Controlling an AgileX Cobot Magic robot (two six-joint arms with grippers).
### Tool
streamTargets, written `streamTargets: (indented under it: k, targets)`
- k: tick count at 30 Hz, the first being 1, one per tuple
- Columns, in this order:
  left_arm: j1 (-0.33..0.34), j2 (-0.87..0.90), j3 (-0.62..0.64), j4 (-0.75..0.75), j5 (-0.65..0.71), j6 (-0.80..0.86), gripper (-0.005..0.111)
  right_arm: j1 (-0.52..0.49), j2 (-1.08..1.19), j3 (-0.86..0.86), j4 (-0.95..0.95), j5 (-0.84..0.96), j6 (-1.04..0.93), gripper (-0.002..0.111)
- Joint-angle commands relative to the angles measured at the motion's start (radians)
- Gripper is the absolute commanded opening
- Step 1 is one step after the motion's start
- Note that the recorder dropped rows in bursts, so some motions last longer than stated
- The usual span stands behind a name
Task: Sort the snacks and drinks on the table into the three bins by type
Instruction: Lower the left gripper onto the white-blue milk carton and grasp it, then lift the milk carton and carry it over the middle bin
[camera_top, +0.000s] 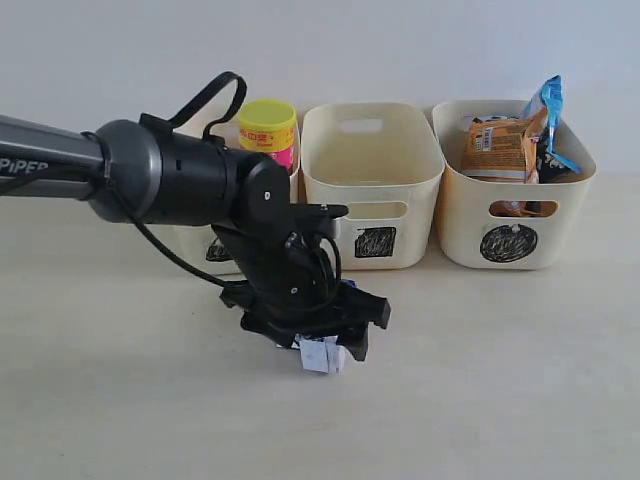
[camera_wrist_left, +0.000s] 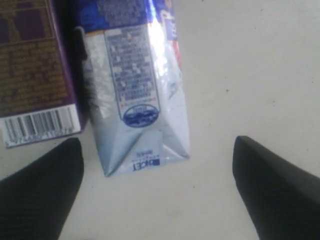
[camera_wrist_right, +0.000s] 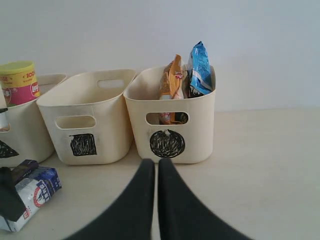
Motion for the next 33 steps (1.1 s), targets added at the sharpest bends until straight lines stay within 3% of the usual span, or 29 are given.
streamTargets:
  k: [1,11,22,33]
  targets:
    - [-0.004,0.023,-0.009,-0.002,-0.043,-0.015,0.076,-0.003,-0.007,0.0,-0.003,-0.001,0.0,0.0]
    - [-0.004,0.053,-0.009,-0.029,-0.13,-0.015,0.069,-0.003,-0.007,0.0,-0.003,-0.001,0.0,0.0]
    - [-0.004,0.053,-0.009,-0.021,-0.16,-0.015,0.004,-0.003,-0.007,0.0,-0.003,-0.001,0.0,0.0]
    - [-0.004,0.007,-0.009,-0.017,-0.051,0.031,0.004,-0.003,-0.007,0.0,-0.003,-0.001,0.0,0.0]
